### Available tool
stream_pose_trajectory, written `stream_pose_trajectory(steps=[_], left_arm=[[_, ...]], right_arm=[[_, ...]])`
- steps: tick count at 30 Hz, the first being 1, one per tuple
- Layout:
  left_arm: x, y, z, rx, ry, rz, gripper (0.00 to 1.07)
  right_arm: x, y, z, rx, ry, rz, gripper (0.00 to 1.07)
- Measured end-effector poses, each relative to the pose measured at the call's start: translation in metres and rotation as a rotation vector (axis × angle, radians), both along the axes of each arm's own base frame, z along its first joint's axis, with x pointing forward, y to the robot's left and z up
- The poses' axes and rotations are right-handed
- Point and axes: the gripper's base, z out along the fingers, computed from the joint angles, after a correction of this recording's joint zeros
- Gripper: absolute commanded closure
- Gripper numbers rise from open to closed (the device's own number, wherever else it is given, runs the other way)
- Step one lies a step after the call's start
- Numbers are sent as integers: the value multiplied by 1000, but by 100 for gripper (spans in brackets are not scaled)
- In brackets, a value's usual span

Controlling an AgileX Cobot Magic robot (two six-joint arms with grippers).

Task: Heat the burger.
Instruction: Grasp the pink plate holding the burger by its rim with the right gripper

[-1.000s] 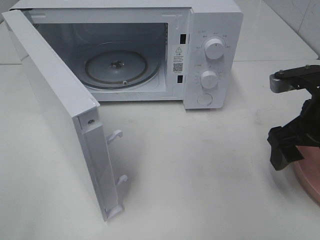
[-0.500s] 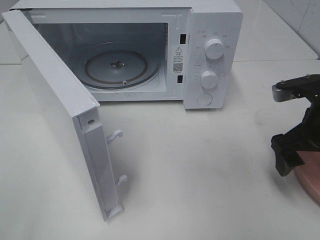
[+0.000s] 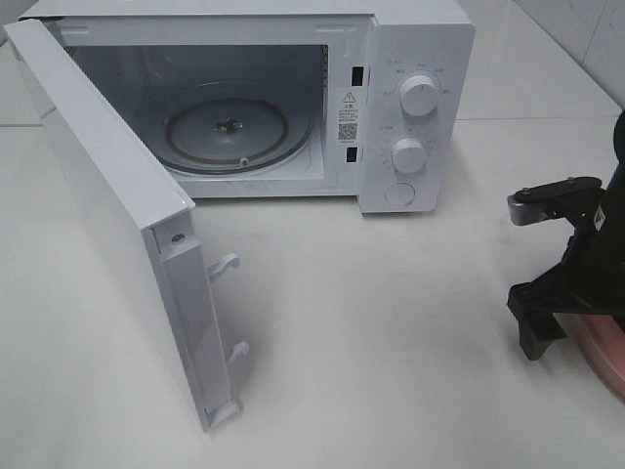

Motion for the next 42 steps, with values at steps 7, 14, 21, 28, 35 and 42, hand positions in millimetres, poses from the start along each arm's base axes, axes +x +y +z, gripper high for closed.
stream_pose_trajectory(steps=[7,14,21,28,35,42], left_arm=[[0,0,0,0,0,0,7],[0,0,0,0,0,0,7],[0,0,0,0,0,0,7],[0,0,0,0,0,0,7],[0,0,0,0,0,0,7],[0,0,0,0,0,0,7]], right_arm=[[5,-9,-10,0,3,-25,14],[5,-9,-22,-5,42,-23,16],[7,-9,-26,1,52,-27,32],[7,-10,-26,-12,43,-41,69],[7,-12,-25,-35,49,-53,107],[5,-13,-24,-45,69,-62,107]])
